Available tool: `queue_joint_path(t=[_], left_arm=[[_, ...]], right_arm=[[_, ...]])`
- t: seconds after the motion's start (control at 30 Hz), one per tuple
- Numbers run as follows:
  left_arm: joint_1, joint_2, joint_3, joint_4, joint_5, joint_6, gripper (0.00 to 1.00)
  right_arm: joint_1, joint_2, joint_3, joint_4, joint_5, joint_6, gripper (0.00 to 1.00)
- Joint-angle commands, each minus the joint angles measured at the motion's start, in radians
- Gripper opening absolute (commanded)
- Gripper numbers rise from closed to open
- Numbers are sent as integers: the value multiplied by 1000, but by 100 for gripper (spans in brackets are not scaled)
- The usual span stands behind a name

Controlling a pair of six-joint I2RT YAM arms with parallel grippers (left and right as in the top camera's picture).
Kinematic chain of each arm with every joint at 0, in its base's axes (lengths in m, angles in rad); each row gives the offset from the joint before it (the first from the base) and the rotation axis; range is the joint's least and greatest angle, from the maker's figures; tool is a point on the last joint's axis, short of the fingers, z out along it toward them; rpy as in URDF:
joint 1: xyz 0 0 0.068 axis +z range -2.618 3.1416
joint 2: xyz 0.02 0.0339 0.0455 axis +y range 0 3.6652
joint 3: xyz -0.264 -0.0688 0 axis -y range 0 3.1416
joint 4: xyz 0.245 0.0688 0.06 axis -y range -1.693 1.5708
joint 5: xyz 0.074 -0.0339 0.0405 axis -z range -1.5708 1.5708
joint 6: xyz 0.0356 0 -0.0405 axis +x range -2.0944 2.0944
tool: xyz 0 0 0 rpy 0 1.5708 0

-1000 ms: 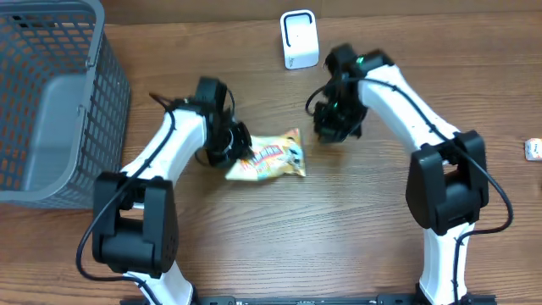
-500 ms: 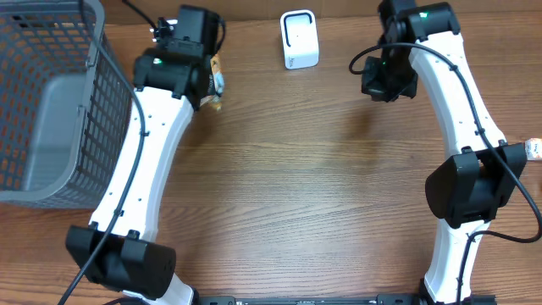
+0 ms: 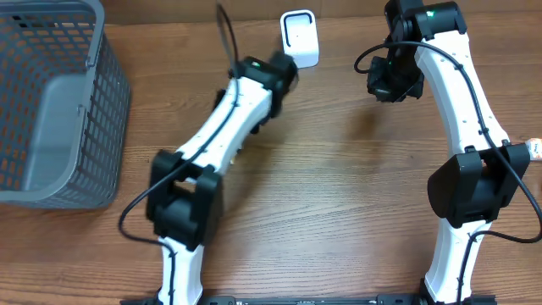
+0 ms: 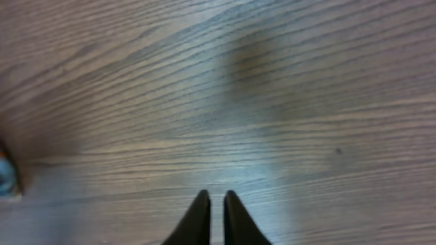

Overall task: Scan the item barcode
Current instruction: 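Lift the pouch with the left gripper up to the white scanner, then lower the pouch back to the table centre, back side up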

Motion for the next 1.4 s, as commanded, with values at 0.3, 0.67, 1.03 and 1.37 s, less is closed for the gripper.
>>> queue_joint_path(t=[0.3, 0.67, 1.03, 1.37], left_arm=[[-101, 30, 119, 45, 552, -104, 19], [-54, 30, 480, -30, 864, -47, 100], [134, 34, 649, -299, 674, -188, 20], [243, 37, 544, -320, 624, -194, 9]], right_arm=[[-59, -5, 95, -69, 10, -6, 25], [-116, -16, 152, -113, -142, -83, 77], [-87, -16, 151, -111, -383, -154, 51], [35, -15, 45, -25, -401, -149, 32]])
